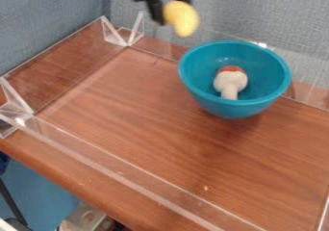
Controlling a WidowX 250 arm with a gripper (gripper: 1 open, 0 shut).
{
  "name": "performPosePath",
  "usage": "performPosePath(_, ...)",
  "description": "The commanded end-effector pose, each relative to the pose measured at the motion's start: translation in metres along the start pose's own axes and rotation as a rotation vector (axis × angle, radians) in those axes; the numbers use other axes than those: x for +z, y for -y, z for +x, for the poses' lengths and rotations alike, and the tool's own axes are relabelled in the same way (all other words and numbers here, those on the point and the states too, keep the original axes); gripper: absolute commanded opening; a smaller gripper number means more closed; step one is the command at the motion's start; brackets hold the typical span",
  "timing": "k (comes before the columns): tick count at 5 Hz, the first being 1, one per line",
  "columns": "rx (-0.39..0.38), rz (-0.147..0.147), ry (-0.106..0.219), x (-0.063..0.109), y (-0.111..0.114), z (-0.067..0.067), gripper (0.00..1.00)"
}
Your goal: Put the yellow object in the blue bowl
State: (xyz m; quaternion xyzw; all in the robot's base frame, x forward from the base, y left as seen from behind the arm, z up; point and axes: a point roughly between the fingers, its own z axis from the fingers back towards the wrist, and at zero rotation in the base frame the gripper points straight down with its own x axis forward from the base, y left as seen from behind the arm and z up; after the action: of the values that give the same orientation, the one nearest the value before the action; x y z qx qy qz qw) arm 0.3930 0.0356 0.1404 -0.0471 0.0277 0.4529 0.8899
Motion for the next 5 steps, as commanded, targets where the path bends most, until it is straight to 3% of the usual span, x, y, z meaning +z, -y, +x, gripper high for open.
performPosePath(1,-0.043,-0.03,0.065,0.01,0.028,-0.011,0.0)
performPosePath(2,-0.029,-0.021,0.07,0.001,0.044,-0.024,0.0)
performPosePath(4,0.039,-0.007,0.083,-0.001,0.047,-0.022,0.0)
performPosePath(5,0.116,-0.003,0.092,-0.009,0.038,-0.024,0.0)
